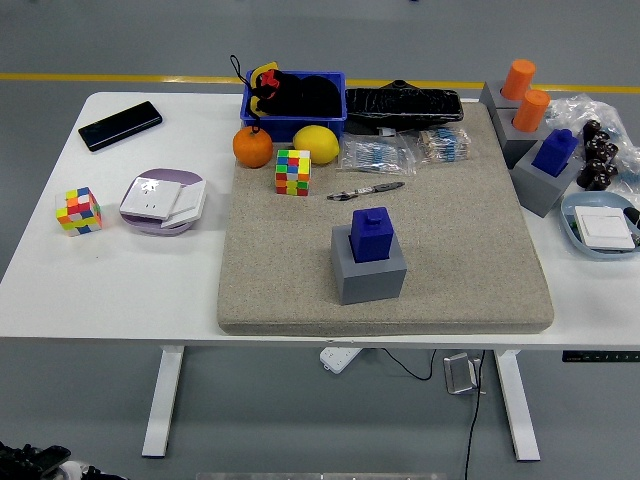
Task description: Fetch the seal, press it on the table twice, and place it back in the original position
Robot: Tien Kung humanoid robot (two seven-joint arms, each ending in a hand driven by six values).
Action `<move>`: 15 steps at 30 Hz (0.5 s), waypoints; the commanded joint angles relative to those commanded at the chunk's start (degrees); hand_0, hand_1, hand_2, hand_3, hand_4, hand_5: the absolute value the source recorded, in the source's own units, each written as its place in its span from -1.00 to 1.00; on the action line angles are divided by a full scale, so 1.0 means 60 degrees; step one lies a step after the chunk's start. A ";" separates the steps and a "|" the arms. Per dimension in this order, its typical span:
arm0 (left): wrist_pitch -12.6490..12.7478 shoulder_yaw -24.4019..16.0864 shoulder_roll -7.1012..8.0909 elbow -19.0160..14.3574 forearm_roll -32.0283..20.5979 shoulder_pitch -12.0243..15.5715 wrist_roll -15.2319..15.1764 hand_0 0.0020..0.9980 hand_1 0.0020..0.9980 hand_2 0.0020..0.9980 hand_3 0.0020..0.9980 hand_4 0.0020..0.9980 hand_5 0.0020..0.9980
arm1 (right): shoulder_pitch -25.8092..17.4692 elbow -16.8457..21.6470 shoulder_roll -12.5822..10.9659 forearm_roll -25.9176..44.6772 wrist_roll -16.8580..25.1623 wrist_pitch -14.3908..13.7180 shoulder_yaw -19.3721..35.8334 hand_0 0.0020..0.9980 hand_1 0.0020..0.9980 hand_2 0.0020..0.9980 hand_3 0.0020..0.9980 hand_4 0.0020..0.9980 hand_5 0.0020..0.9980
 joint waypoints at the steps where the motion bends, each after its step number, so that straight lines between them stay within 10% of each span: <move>1: 0.0000 -0.0004 -0.0002 0.0001 0.0002 -0.0006 0.0003 0.44 0.38 0.36 0.50 0.36 -0.48 | 0.0000 -0.0003 0.0001 -0.0004 -0.0001 0.0009 0.0038 0.70 0.64 0.61 0.54 0.81 -0.56; 15: 0.0005 0.0021 0.0012 0.0004 -0.0052 -0.0032 -0.0019 0.44 0.39 0.36 0.50 0.35 -0.47 | 0.0017 -0.0003 0.0048 -0.0206 -0.0065 0.0137 0.0291 0.70 0.64 0.61 0.53 0.79 -0.56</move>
